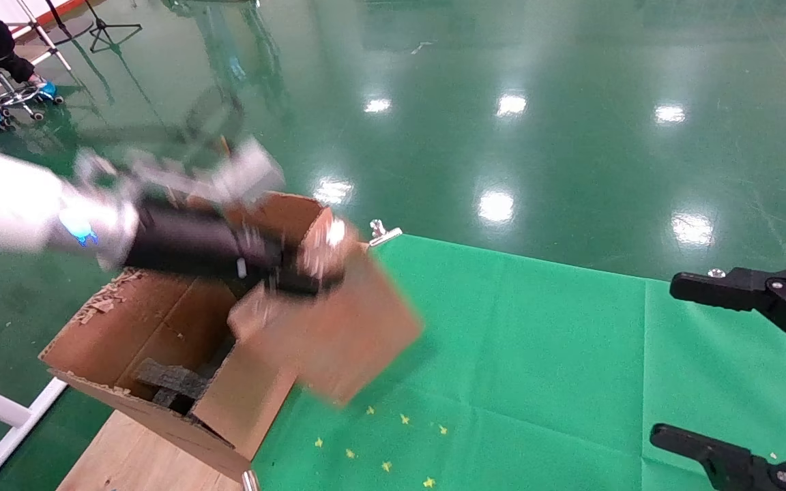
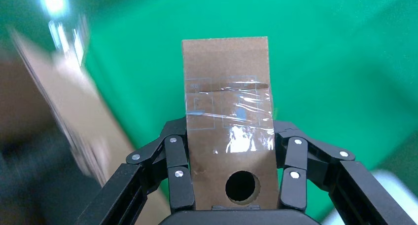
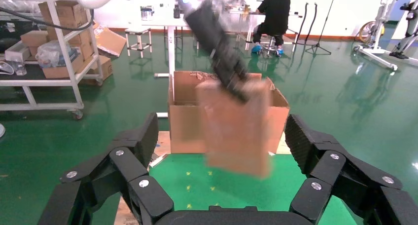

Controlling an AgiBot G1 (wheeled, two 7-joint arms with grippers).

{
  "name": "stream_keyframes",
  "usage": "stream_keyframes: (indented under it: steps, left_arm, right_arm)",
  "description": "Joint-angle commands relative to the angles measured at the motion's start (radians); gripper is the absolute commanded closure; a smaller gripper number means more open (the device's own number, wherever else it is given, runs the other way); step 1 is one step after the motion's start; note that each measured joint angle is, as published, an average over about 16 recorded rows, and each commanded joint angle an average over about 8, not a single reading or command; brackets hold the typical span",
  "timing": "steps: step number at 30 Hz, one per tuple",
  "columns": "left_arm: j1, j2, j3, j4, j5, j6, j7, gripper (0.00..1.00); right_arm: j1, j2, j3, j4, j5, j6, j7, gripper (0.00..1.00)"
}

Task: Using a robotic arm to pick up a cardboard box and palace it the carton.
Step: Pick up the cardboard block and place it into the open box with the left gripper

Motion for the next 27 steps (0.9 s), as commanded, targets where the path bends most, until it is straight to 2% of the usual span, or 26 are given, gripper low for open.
stream_keyframes:
  steps: [1, 7, 11, 15, 19, 27]
  left_arm:
    - [-0.026, -0.013, -0.037, 0.018, -0.047, -0.016, 0.042, 1.00]
    - [-0.133, -0.067, -0.065, 0.048, 0.023, -0.024, 0.110, 1.00]
    - [-0.153, -0.101, -0.049, 0.092, 0.105, -0.025, 0.157, 1.00]
    - [-0.120, -0.126, -0.027, 0.178, 0.169, -0.059, 0.225, 1.00]
    - [-0.061, -0.133, -0.021, 0.324, 0.185, -0.132, 0.306, 1.00]
    - [-0.008, -0.084, -0.010, 0.623, 0.205, -0.258, 0.464, 1.00]
  right_arm:
    - [0.000, 0.000, 0.000, 0.000, 0.000, 0.000, 0.000, 0.00]
    - [0.000, 0.000, 0.000, 0.000, 0.000, 0.000, 0.000, 0.00]
    - [0.000, 0.000, 0.000, 0.000, 0.000, 0.000, 0.000, 0.00]
    - [0.000, 0.000, 0.000, 0.000, 0.000, 0.000, 0.000, 0.00]
    - [0.000, 0.000, -0.001, 0.000, 0.000, 0.000, 0.000, 0.00]
    - [0.000, 0.000, -0.001, 0.000, 0.001, 0.000, 0.000, 0.00]
